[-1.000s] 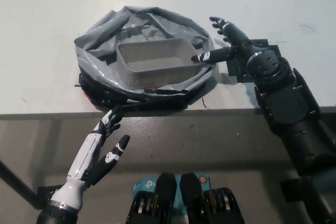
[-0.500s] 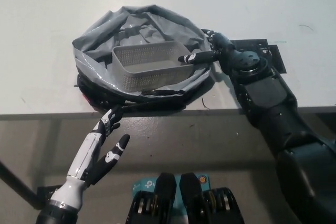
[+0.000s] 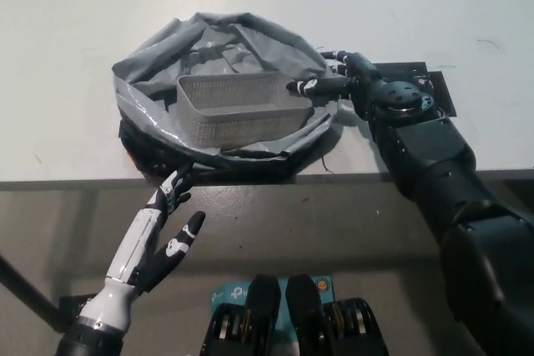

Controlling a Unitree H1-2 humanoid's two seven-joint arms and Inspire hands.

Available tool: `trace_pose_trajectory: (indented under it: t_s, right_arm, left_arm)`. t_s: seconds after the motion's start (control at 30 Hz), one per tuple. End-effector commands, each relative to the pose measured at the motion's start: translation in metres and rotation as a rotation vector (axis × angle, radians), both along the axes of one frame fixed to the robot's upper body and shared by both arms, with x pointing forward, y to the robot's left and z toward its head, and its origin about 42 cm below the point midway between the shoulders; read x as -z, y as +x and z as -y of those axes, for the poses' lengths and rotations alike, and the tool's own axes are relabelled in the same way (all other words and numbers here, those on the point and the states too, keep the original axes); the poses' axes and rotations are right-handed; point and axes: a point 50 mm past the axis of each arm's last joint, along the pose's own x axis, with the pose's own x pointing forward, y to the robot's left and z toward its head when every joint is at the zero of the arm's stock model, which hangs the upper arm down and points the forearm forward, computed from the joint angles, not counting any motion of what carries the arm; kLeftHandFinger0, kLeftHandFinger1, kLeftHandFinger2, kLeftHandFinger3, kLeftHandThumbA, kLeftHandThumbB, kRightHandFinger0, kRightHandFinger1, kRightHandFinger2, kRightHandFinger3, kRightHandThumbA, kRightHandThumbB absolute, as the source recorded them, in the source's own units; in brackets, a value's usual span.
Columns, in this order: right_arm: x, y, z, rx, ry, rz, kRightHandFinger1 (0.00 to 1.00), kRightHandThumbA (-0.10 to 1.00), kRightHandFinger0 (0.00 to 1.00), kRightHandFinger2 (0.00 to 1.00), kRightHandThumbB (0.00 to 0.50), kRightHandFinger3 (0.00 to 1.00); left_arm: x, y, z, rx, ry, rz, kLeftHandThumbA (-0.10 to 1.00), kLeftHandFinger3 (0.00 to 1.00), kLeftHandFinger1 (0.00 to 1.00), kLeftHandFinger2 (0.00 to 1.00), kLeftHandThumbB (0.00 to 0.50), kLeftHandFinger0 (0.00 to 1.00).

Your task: Use the right hand to pick up a small rectangular container and put it into a plastic bag and lift the bag

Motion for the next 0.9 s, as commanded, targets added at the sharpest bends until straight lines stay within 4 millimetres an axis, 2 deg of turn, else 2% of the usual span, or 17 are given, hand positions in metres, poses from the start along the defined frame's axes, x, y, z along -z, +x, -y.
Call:
trace_pose_trajectory:
  t_s: [0.0,0.03,0.1,0.13,0.17,0.2,0.27,0.37,0.57,0.73,0.87]
  right_arm:
    - [-0.057,0.016,0.0,0.037,0.127,0.11,0.0,0.82,0.0,0.0,0.22,0.1]
    - [-0.063,0.016,0.0,0.039,0.162,0.113,0.0,0.81,0.0,0.03,0.22,0.04]
    - [-0.07,0.017,0.0,0.038,0.212,0.119,0.01,0.8,0.0,0.15,0.213,0.03]
    - [-0.075,0.016,-0.001,0.031,0.28,0.124,0.01,0.77,0.0,0.29,0.224,0.09]
    - [-0.077,0.016,-0.001,0.029,0.304,0.125,0.04,0.77,0.0,0.37,0.224,0.15]
    - [-0.079,0.016,-0.001,0.029,0.326,0.123,0.03,0.79,0.0,0.39,0.238,0.2]
    - [-0.084,0.015,-0.002,0.032,0.381,0.12,0.05,0.74,0.0,0.49,0.214,0.37]
    - [-0.088,0.013,-0.001,0.035,0.427,0.112,0.11,0.73,0.0,0.57,0.212,0.53]
    - [-0.089,0.012,0.003,0.038,0.454,0.106,0.09,0.77,0.0,0.56,0.204,0.55]
    - [-0.108,0.011,0.002,0.036,0.449,0.136,0.05,0.77,0.0,0.51,0.162,0.57]
    - [-0.133,0.009,0.0,0.024,0.491,0.164,0.0,0.78,0.0,0.44,0.152,0.51]
  left_arm:
    - [-0.016,0.006,-0.002,0.013,0.009,0.064,0.75,1.0,1.0,1.0,0.221,1.0]
    - [-0.016,0.006,-0.002,0.014,0.007,0.064,0.74,1.0,1.0,1.0,0.217,1.0]
    - [-0.016,0.006,-0.002,0.014,0.005,0.065,0.74,1.0,1.0,1.0,0.216,1.0]
    - [-0.016,0.006,-0.002,0.014,0.008,0.064,0.73,1.0,1.0,1.0,0.218,1.0]
    - [-0.016,0.005,-0.002,0.013,0.01,0.064,0.73,1.0,1.0,1.0,0.218,1.0]
    - [-0.016,0.005,-0.002,0.013,0.011,0.065,0.72,1.0,1.0,1.0,0.215,1.0]
    - [-0.016,0.005,-0.002,0.013,0.014,0.063,0.73,1.0,1.0,1.0,0.221,1.0]
    - [-0.016,0.005,-0.002,0.015,0.008,0.057,0.72,1.0,1.0,1.0,0.231,1.0]
    - [-0.016,0.007,-0.002,0.016,0.017,0.058,0.72,1.0,1.0,1.0,0.237,1.0]
    - [-0.016,0.008,-0.002,0.017,0.02,0.059,0.72,1.0,1.0,1.0,0.228,1.0]
    - [-0.016,0.008,-0.002,0.019,0.023,0.061,0.71,1.0,1.0,1.0,0.225,1.0]
